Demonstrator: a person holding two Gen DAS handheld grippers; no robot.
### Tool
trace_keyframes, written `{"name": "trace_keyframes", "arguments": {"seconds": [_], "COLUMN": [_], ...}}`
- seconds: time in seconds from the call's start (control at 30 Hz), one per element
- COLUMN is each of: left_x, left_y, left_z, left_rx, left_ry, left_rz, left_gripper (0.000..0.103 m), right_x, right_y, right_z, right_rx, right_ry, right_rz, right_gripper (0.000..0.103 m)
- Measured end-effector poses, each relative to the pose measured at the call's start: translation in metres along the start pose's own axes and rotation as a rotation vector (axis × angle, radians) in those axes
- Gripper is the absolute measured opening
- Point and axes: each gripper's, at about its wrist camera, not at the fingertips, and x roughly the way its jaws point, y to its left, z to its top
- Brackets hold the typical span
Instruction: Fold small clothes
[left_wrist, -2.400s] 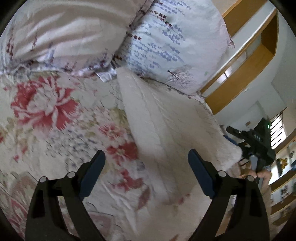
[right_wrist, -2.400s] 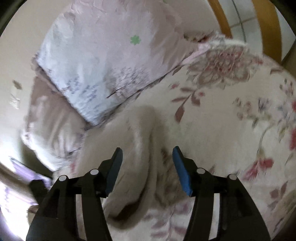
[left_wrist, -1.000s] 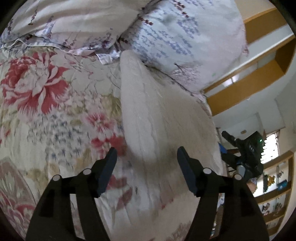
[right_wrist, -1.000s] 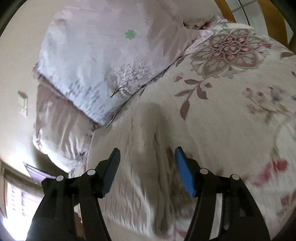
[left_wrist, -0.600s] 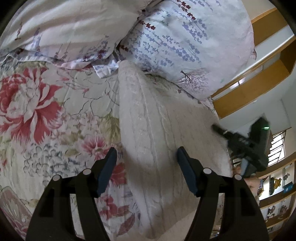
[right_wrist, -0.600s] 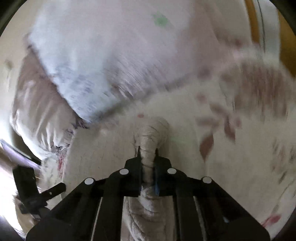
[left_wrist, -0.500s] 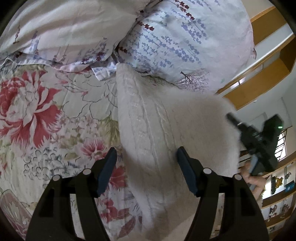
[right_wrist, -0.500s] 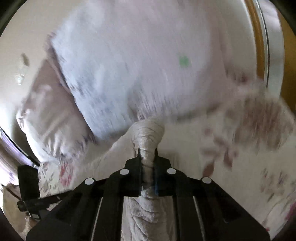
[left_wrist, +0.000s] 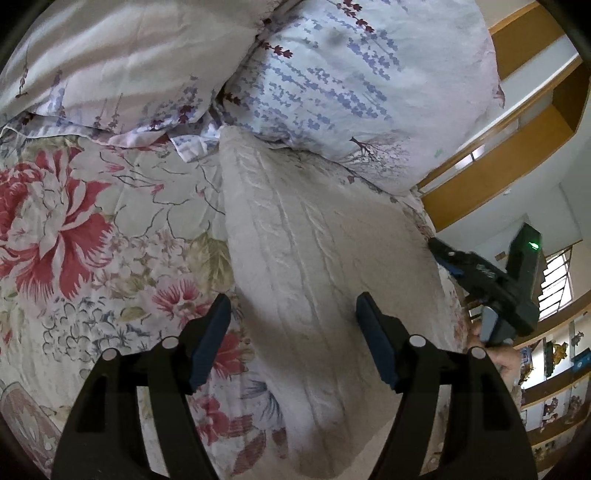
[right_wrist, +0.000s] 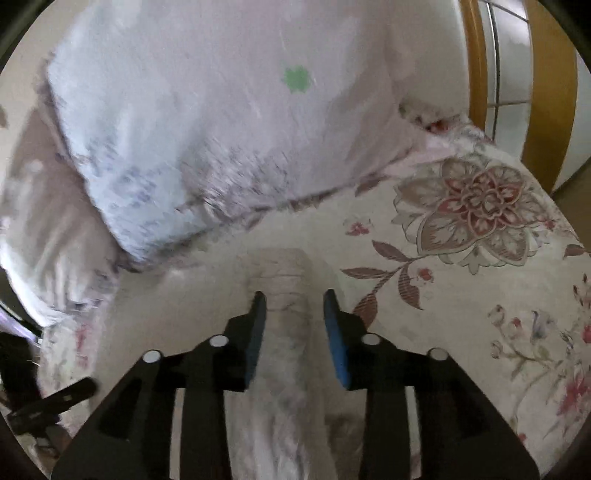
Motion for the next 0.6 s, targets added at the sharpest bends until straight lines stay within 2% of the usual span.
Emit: {"name": "trace_keyframes", "arguments": {"seconds": [0.1, 0.23, 0.3, 0.4, 0.47, 0.6], "left_x": [-0.004, -0.002, -0.001, 0.003, 0.007, 0.005], "left_y": [-0.002, -0.004, -0.005, -0.005, -0.004, -0.001], "left_z": [-0.005, -0.011, -0.013, -0.016, -0.018, -0.017], "left_rx": [0.004, 0.008, 0.011, 0.016, 0.015, -0.003], "left_ry": [0.004, 0.014, 0.018, 0.030, 0.042, 0.048], "left_rz": [-0.007, -0.007, -0.003, 0.010, 0.011, -0.010], "left_gripper": [0.070, 0.072, 0.073, 0.077, 0.078, 0.078], "right_x": [-0.021, -0.030, -0.025, -0.003, -0.002, -0.008], "right_y": [0.007, 0.021, 0.025, 0.026, 0.023, 0.015], "right_z": [-0.010, -0.025, -0.037, -0.057, -0.065, -0.061], "right_rx": [-0.035, -0.104, -0.140, -0.181, -0.194, -0.153], "right_ry": [-0.022, -0.003, 0.021, 0.077, 0.043, 0.071], "right_rz": [0.053, 0.094, 0.097, 0.052, 0.060, 0.087], "right_gripper": [0.039, 0.039, 0.039, 0.040, 0.040, 0.043]}}
